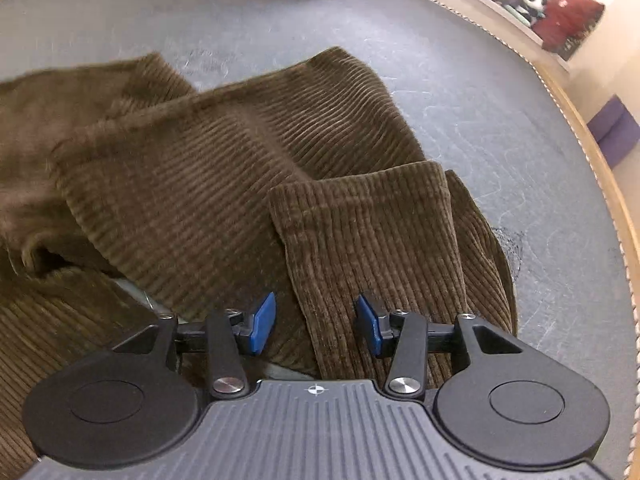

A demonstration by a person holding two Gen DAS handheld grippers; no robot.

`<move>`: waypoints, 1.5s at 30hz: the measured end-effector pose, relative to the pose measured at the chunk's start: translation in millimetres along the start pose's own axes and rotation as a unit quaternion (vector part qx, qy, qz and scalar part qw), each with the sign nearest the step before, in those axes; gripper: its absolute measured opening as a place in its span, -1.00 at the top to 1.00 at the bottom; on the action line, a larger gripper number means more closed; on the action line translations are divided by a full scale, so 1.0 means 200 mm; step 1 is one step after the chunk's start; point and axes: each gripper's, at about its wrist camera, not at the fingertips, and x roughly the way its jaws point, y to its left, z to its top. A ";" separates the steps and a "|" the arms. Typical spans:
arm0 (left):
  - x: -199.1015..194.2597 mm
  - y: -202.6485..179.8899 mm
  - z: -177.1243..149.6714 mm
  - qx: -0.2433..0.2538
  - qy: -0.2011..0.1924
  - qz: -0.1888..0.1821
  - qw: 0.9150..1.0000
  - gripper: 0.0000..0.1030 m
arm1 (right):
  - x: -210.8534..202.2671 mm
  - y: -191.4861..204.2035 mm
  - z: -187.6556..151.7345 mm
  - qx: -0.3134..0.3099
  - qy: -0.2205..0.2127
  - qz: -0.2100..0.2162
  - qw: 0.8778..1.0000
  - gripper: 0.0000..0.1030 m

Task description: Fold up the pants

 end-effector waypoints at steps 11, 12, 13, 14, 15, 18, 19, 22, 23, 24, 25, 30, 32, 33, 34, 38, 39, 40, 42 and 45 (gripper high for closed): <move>-0.05 0.08 -0.03 -0.012 -0.006 0.014 1.000 -0.55 | -0.26 -0.23 -0.07 0.071 -0.071 -0.008 0.995 0.88; -0.05 0.08 -0.03 -0.011 -0.005 0.015 1.000 -0.55 | -0.30 -0.27 -0.10 0.086 -0.078 -0.009 0.993 0.88; -0.06 0.07 -0.03 -0.010 -0.006 0.015 1.000 -0.55 | -0.34 -0.32 -0.12 0.103 -0.085 -0.009 0.991 0.88; -0.06 0.06 -0.03 -0.008 -0.006 0.015 1.000 -0.55 | -0.37 -0.37 -0.15 0.117 -0.090 -0.010 0.989 0.89; -0.06 0.06 -0.04 -0.005 -0.006 0.015 1.000 -0.55 | -0.40 -0.42 -0.19 0.133 -0.095 -0.012 0.986 0.89; -0.05 0.02 -0.04 0.002 -0.004 0.015 1.000 -0.55 | -0.48 -0.57 -0.32 0.176 -0.103 -0.019 0.979 0.89; -0.05 0.01 -0.04 0.004 -0.005 0.015 1.000 -0.55 | -0.50 -0.62 -0.36 0.190 -0.103 -0.022 0.976 0.89; -0.04 -0.02 -0.05 0.017 -0.004 0.014 1.000 -0.55 | -0.56 -0.77 -0.51 0.232 -0.102 -0.034 0.967 0.90; -0.04 -0.03 -0.05 0.020 -0.004 0.014 1.000 -0.55 | -0.57 -0.82 -0.57 0.242 -0.100 -0.040 0.964 0.90; -0.03 -0.04 -0.05 0.023 -0.003 0.014 1.000 -0.55 | -0.58 -0.85 -0.62 0.246 -0.098 -0.048 0.963 0.91; -0.03 -0.05 -0.05 0.026 -0.003 0.013 1.000 -0.55 | -0.59 -0.88 -0.67 0.249 -0.095 -0.055 0.962 0.93; -0.01 -0.09 -0.04 0.035 -0.002 0.010 0.999 -0.55 | -0.59 -1.06 -0.93 0.290 -0.060 -0.089 0.951 0.95; 0.01 -0.10 -0.03 0.036 0.001 0.010 0.999 -0.55 | -0.57 -1.14 -1.03 0.315 -0.028 -0.104 0.943 0.96; 0.01 -0.10 -0.03 0.036 0.001 0.008 0.999 -0.55 | -0.55 -1.18 -1.10 0.332 0.000 -0.113 0.936 0.96; 0.01 -0.11 -0.03 0.037 0.000 0.007 0.999 -0.55 | -0.53 -1.21 -1.15 0.345 0.023 -0.121 0.931 0.96; 0.02 -0.13 -0.03 0.045 0.003 0.003 0.999 -0.55 | -0.45 -1.34 -1.36 0.419 0.105 -0.130 0.892 0.97; 0.02 -0.14 -0.03 0.047 0.002 0.002 0.999 -0.55 | -0.44 -1.37 -1.42 0.442 0.124 -0.134 0.878 1.00; 0.02 -0.14 -0.03 0.049 0.002 0.002 0.999 -0.55 | -0.43 -1.38 -1.45 0.454 0.133 -0.136 0.870 1.00; 0.03 -0.16 -0.03 0.052 0.004 0.003 0.999 -0.55 | -0.43 -1.41 -1.52 0.485 0.146 -0.133 0.852 1.00; 0.04 -0.17 -0.03 0.055 0.006 0.005 0.998 -0.55 | -0.44 -1.44 -1.59 0.521 0.130 -0.124 0.835 1.00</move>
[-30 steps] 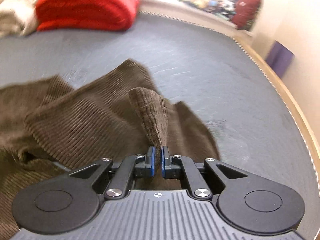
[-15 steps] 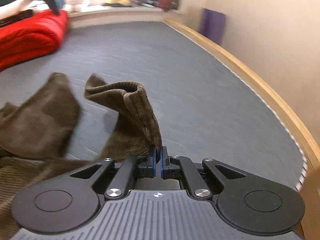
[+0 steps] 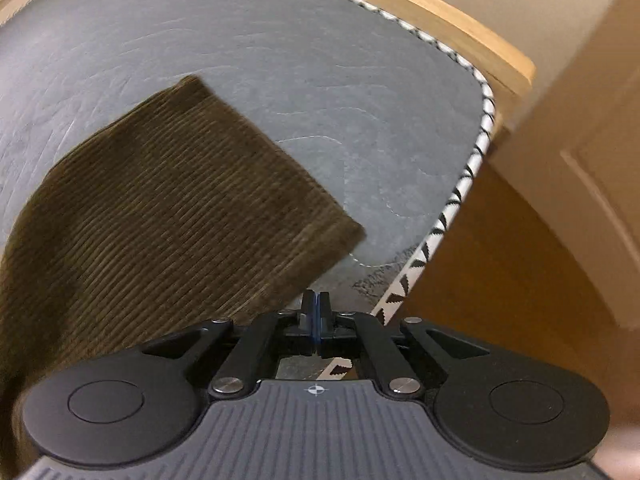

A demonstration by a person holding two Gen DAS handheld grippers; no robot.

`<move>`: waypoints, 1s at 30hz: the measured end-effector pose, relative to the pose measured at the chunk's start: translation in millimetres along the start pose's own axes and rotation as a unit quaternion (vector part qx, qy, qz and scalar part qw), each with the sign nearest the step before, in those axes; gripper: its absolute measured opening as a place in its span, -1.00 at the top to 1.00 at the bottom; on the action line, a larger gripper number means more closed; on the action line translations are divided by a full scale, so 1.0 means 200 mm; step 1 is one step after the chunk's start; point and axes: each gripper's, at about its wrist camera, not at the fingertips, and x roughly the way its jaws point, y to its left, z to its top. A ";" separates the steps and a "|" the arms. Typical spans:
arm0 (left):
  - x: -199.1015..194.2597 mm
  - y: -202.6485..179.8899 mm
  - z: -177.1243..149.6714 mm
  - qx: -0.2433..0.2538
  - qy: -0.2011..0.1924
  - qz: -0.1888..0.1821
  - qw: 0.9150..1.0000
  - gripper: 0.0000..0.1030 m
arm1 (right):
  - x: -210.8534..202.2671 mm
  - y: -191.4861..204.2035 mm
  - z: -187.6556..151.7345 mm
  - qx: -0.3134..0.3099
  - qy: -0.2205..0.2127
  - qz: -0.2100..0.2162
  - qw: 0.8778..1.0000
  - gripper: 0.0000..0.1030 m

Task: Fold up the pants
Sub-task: 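Pull the held leg away from the waistband across the bed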

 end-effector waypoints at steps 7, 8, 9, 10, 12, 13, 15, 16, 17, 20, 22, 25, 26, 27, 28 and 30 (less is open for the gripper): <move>0.02 -0.03 0.00 0.012 0.002 0.003 1.000 -0.56 | 0.08 -0.16 0.06 0.152 0.007 0.118 0.981 0.28; 0.02 -0.04 -0.01 0.014 0.003 0.005 1.000 -0.60 | 0.10 -0.16 0.06 0.158 0.006 0.111 0.981 0.24; 0.02 -0.04 -0.01 0.017 0.003 0.008 1.000 -0.60 | 0.13 -0.17 0.06 0.163 0.010 0.104 0.981 0.24; 0.03 -0.04 -0.01 0.019 0.005 0.010 1.000 -0.60 | 0.15 -0.17 0.07 0.166 0.015 0.102 0.981 0.24; 0.03 -0.05 -0.02 0.022 0.008 0.012 1.000 -0.60 | 0.20 -0.17 0.07 0.172 0.021 0.109 0.979 0.24; 0.04 -0.05 -0.03 0.024 0.010 0.012 1.000 -0.60 | 0.21 -0.17 0.08 0.170 0.018 0.112 0.979 0.31; 0.05 -0.06 -0.04 0.030 0.015 0.010 0.999 -0.60 | 0.23 -0.14 0.10 0.148 0.003 0.115 0.982 0.72; 0.05 -0.06 -0.04 0.032 0.016 0.008 0.999 -0.60 | 0.22 -0.12 0.11 0.126 -0.005 0.112 0.986 0.74; 0.06 -0.07 -0.05 0.035 0.019 0.007 0.999 -0.60 | 0.22 -0.10 0.12 0.105 -0.013 0.106 0.989 0.79; 0.07 -0.09 -0.06 0.046 0.026 0.003 0.999 -0.60 | 0.13 -0.15 0.17 0.127 -0.061 0.048 0.989 0.84; 0.07 -0.10 -0.07 0.056 0.028 0.001 0.998 -0.61 | 0.12 -0.22 0.18 0.145 -0.075 -0.025 0.986 0.84; 0.09 -0.12 -0.08 0.067 0.034 0.001 0.997 -0.60 | 0.22 -0.27 0.15 0.141 -0.031 -0.043 0.989 0.81; 0.09 -0.12 -0.08 0.069 0.036 0.002 0.997 -0.60 | 0.23 -0.29 0.15 0.155 -0.031 -0.036 0.987 0.76; 0.10 -0.13 -0.08 0.070 0.037 0.000 0.997 -0.60 | 0.21 -0.30 0.16 0.165 -0.039 -0.035 0.985 0.75; 0.10 -0.13 -0.08 0.072 0.037 -0.003 0.997 -0.60 | 0.19 -0.29 0.17 0.163 -0.053 -0.041 0.984 0.61; 0.09 -0.14 -0.07 0.074 0.036 -0.009 0.997 -0.60 | 0.11 -0.23 0.19 0.143 -0.100 -0.061 0.983 0.44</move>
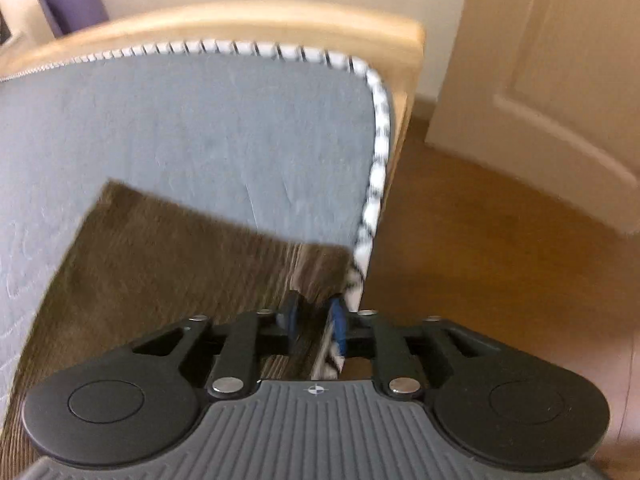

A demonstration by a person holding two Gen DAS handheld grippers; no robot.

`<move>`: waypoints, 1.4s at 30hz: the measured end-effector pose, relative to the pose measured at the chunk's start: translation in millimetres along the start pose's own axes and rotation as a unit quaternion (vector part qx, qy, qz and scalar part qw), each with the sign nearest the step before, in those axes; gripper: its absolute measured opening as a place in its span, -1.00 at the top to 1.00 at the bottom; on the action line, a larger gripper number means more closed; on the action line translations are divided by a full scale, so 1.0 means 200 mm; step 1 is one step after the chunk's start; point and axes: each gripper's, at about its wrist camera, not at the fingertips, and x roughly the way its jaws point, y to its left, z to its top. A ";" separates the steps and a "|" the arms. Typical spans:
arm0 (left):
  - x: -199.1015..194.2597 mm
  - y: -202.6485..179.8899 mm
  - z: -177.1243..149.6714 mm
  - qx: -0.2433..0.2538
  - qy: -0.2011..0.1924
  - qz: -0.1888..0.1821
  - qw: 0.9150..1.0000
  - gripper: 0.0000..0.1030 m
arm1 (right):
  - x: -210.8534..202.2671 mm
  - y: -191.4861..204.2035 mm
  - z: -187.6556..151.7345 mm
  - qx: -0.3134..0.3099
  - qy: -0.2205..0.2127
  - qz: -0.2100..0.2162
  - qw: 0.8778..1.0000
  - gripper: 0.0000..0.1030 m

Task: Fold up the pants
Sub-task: 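Pull the held leg away from the waistband across the bed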

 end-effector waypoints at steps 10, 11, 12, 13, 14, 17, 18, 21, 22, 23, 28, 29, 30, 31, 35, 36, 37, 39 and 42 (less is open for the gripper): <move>-0.03 0.02 0.02 -0.015 -0.010 -0.011 1.000 -0.60 | -0.09 0.45 -0.07 -0.054 0.002 0.192 0.980 0.09; -0.03 0.03 0.03 -0.018 -0.011 -0.009 1.000 -0.60 | -0.07 0.52 -0.09 -0.064 0.015 0.201 0.977 0.00; -0.03 0.03 0.03 -0.021 -0.011 -0.007 1.000 -0.60 | -0.06 0.59 -0.11 -0.075 0.026 0.205 0.976 -0.03; -0.03 0.04 0.03 -0.025 -0.011 -0.005 1.000 -0.60 | -0.05 0.65 -0.12 -0.082 0.029 0.205 0.975 -0.04; -0.03 0.05 0.04 -0.030 -0.011 -0.004 0.999 -0.60 | -0.03 0.69 -0.13 -0.088 0.029 0.202 0.975 -0.05; -0.02 0.06 0.05 -0.035 -0.009 0.000 0.999 -0.60 | 0.00 0.83 -0.15 -0.086 0.033 0.189 0.978 -0.07; -0.02 0.06 0.04 -0.035 -0.008 0.002 0.999 -0.60 | 0.01 0.86 -0.16 -0.082 0.034 0.179 0.980 -0.08; 0.00 0.05 0.05 -0.033 -0.007 0.005 0.999 -0.60 | 0.08 0.91 -0.19 -0.092 0.016 0.100 0.991 -0.07; 0.00 0.05 0.05 -0.032 -0.008 0.005 0.999 -0.60 | 0.10 0.92 -0.20 -0.092 0.017 0.087 0.992 -0.07; 0.00 0.05 0.05 -0.031 -0.009 0.005 0.999 -0.60 | 0.11 0.93 -0.20 -0.087 0.013 0.085 0.992 0.01; 0.01 0.07 0.06 -0.033 -0.008 0.008 0.999 -0.60 | 0.07 0.99 -0.17 -0.086 -0.018 0.085 0.993 0.91; 0.02 0.07 0.06 -0.034 -0.007 0.009 0.999 -0.60 | 0.06 0.97 -0.15 -0.069 -0.029 0.087 0.993 0.92; 0.02 0.08 0.06 -0.036 -0.007 0.008 0.999 -0.60 | 0.04 0.96 -0.14 -0.056 -0.051 0.088 0.993 0.93; 0.02 0.08 0.06 -0.036 -0.008 0.006 0.999 -0.60 | 0.02 0.96 -0.13 -0.053 -0.075 0.091 0.992 1.00; 0.01 0.09 0.06 -0.036 -0.010 0.006 0.999 -0.60 | -0.05 0.95 -0.09 -0.078 -0.121 0.111 0.983 1.00; 0.00 0.09 0.05 -0.036 -0.010 0.005 0.999 -0.60 | -0.04 0.94 -0.10 -0.079 -0.104 0.108 0.986 1.00; 0.00 0.10 0.05 -0.036 -0.011 0.006 0.999 -0.60 | -0.04 0.92 -0.10 -0.075 -0.093 0.110 0.987 0.99; -0.02 0.10 0.05 -0.037 -0.015 0.006 0.999 -0.60 | -0.07 0.89 -0.11 -0.060 -0.084 0.112 0.988 0.98; -0.03 0.11 0.05 -0.043 -0.018 0.008 0.999 -0.60 | -0.19 0.90 -0.11 -0.049 -0.094 0.133 0.985 0.86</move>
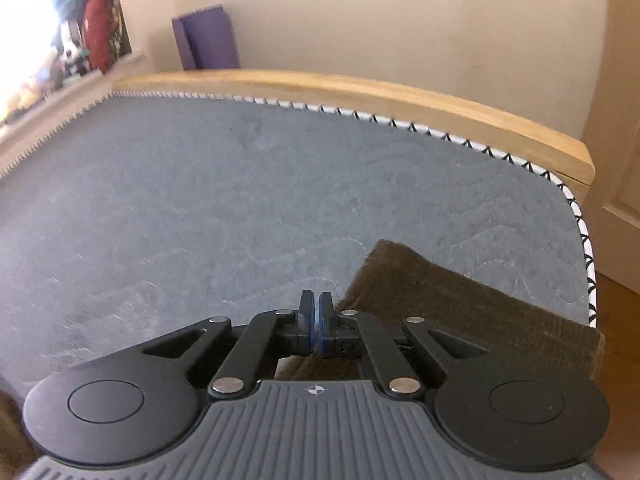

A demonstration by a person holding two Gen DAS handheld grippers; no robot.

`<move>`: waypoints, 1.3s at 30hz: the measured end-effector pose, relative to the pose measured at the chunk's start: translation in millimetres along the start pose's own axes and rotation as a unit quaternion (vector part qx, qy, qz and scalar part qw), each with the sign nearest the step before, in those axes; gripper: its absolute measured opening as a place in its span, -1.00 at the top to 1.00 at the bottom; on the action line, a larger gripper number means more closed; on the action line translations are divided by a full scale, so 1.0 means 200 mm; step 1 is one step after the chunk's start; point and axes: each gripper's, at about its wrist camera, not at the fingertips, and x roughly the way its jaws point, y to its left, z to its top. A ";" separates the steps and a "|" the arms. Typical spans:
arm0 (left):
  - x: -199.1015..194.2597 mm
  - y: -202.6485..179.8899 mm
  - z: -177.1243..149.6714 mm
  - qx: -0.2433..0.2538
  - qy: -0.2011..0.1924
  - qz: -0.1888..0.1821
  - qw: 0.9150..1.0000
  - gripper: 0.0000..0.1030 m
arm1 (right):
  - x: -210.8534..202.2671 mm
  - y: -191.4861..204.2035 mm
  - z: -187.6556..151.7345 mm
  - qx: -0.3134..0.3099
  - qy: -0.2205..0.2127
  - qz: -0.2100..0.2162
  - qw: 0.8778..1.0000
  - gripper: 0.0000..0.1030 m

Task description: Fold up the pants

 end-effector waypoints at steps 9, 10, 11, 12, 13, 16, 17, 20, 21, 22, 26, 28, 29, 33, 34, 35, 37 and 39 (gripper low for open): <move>-0.08 -0.02 -0.01 -0.008 -0.020 -0.007 1.000 -0.60 | -0.69 0.40 0.01 -0.061 -0.033 0.194 0.979 0.22; -0.09 -0.03 -0.01 -0.008 -0.022 -0.008 1.000 -0.60 | -0.76 0.45 0.00 -0.075 -0.031 0.219 0.972 0.10; -0.10 -0.03 -0.02 -0.008 -0.024 -0.008 1.000 -0.60 | -0.84 0.50 -0.03 -0.092 -0.027 0.246 0.965 0.01; -0.10 -0.03 -0.02 -0.007 -0.025 -0.009 1.000 -0.60 | -0.92 0.56 -0.06 -0.115 -0.018 0.275 0.955 -0.03; -0.11 -0.04 -0.02 -0.007 -0.028 -0.009 1.000 -0.60 | -0.97 0.61 -0.10 -0.137 -0.009 0.301 0.944 -0.08; -0.11 -0.04 -0.02 -0.006 -0.032 -0.007 0.999 -0.60 | -1.04 0.74 -0.28 -0.205 0.018 0.365 0.908 -0.18; -0.11 -0.03 -0.02 -0.008 -0.033 -0.007 0.999 -0.50 | -1.05 0.77 -0.35 -0.229 0.012 0.369 0.901 -0.18; -0.12 -0.01 -0.02 -0.017 -0.038 -0.008 0.999 0.06 | -1.00 0.91 -0.49 -0.305 0.025 0.320 0.897 -0.01; -0.12 0.00 -0.01 -0.019 -0.041 -0.008 0.999 0.42 | -1.00 0.94 -0.49 -0.309 0.015 0.326 0.893 0.00; -0.13 0.00 0.00 -0.022 -0.046 -0.009 0.999 0.57 | -1.00 0.97 -0.49 -0.310 0.004 0.333 0.890 0.01; -0.20 0.02 0.05 -0.038 -0.072 -0.015 0.997 0.84 | -0.94 1.04 -0.47 -0.303 0.004 0.332 0.893 0.53; -0.24 0.04 0.10 -0.054 -0.085 -0.035 0.994 0.85 | -0.89 1.05 -0.44 -0.282 0.009 0.340 0.897 0.75; -0.27 0.05 0.14 -0.061 -0.092 -0.039 0.993 0.85 | -0.86 1.06 -0.43 -0.275 0.008 0.342 0.898 0.77; -0.32 0.08 0.33 -0.097 -0.103 -0.057 0.988 0.85 | -0.77 1.07 -0.39 -0.244 0.026 0.346 0.906 0.76; -0.32 0.08 0.39 -0.104 -0.106 -0.065 0.987 0.85 | -0.73 1.08 -0.40 -0.237 0.039 0.345 0.907 0.75; -0.32 0.07 0.44 -0.108 -0.112 -0.069 0.985 0.85 | -0.69 1.09 -0.40 -0.232 0.056 0.343 0.909 0.75; -0.31 0.05 0.52 -0.107 -0.134 -0.069 0.983 0.85 | -0.63 1.10 -0.42 -0.228 0.074 0.325 0.915 0.74; -0.26 0.02 0.54 -0.090 -0.155 -0.051 0.983 0.83 | -0.56 1.10 -0.43 -0.235 0.082 0.306 0.919 0.74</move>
